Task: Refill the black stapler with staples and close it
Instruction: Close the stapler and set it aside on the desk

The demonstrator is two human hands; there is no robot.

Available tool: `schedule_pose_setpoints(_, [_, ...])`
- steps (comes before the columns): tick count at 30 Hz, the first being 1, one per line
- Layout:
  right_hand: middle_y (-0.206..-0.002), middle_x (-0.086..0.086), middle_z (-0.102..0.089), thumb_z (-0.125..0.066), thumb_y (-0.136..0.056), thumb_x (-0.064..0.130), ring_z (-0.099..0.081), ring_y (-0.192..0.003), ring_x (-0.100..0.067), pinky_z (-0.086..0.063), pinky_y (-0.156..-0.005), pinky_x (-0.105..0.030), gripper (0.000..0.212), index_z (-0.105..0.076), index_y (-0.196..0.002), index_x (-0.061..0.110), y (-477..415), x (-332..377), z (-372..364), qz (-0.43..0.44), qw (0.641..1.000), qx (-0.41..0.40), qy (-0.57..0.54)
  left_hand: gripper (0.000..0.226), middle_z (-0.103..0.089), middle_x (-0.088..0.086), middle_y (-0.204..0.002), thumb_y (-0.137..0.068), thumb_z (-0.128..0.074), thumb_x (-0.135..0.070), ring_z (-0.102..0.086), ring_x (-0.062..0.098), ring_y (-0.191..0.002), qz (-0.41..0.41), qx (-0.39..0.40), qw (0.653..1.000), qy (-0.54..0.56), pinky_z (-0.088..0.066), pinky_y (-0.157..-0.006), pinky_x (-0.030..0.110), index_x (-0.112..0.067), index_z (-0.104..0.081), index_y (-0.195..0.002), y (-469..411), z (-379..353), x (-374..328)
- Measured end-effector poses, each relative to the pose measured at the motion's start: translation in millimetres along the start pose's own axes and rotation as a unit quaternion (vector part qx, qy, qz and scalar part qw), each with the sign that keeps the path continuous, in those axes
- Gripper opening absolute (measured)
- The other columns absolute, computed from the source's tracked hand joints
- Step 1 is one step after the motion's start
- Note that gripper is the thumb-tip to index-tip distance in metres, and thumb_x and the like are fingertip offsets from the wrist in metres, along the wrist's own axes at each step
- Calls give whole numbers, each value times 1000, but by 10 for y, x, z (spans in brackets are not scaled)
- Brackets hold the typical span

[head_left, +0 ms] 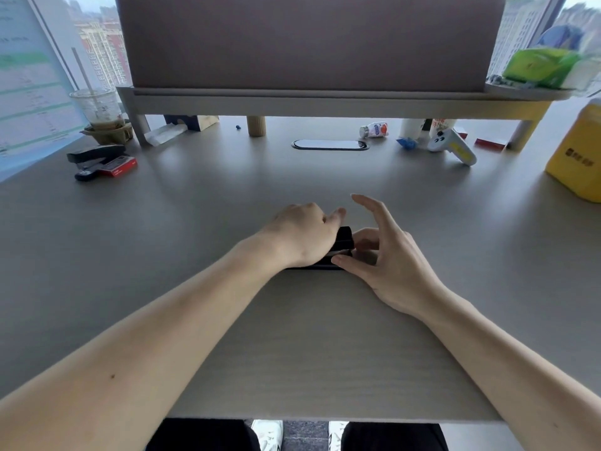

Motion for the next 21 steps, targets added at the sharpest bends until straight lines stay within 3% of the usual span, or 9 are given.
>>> schedule_pose_setpoints(3, [-83,0,-78,-86,-83,23,-70,-79,-24,-57,-85,-43,93,-32,-156,40,6,12,5,0,1000,-2,0,71,-67,30,-90,-105,-25,-55,-54,42,-81,5,-30,1000,-10,-39,-75,37,-6,-41,-56,-20,-76,-17])
schedule_pose_setpoints(7, [-80,3,-76,-87,-83,23,-67,-74,-23,-56,-82,-41,94,-32,-157,40,5,15,-9,1,1000,1,-3,61,-69,23,-119,-107,-21,-54,-64,39,-107,-5,-42,998,-43,-43,-89,40,-10,-48,-72,-10,-108,-24])
schedule_pose_setpoints(10, [-79,7,-75,-87,-83,23,-66,-73,-22,-56,-82,-42,93,-32,-156,41,-8,-8,-8,0,1000,0,-7,62,-69,22,-122,-107,-21,-54,-64,39,-113,-5,-53,998,-44,-43,-90,41,-7,-54,-83,-24,-128,-3])
schedule_pose_setpoints(14, [-77,8,-74,-88,-82,24,-65,-73,-20,-57,-82,-43,93,-34,-156,39,-10,-13,-6,2,1000,-1,0,65,-65,20,-132,-108,-23,-52,-61,38,-122,6,-63,997,-42,-43,-95,40,-1,-62,-119,25,-117,-20])
schedule_pose_setpoints(21, [-83,10,-76,-88,-82,24,-67,-74,-18,-56,-81,-36,90,-37,-155,38,-19,-38,-11,3,1000,-1,-2,64,-65,20,-133,-108,-24,-51,-61,39,-121,0,-83,995,-62,-37,-86,36,-1,-62,-119,37,-109,-32])
Point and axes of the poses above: each hand's wrist, its own y-axis away from the middle knuckle, its own z-axis out of the back of the hand, x = y × z, the point moved 4 cm from there along -y, towards the middle knuckle
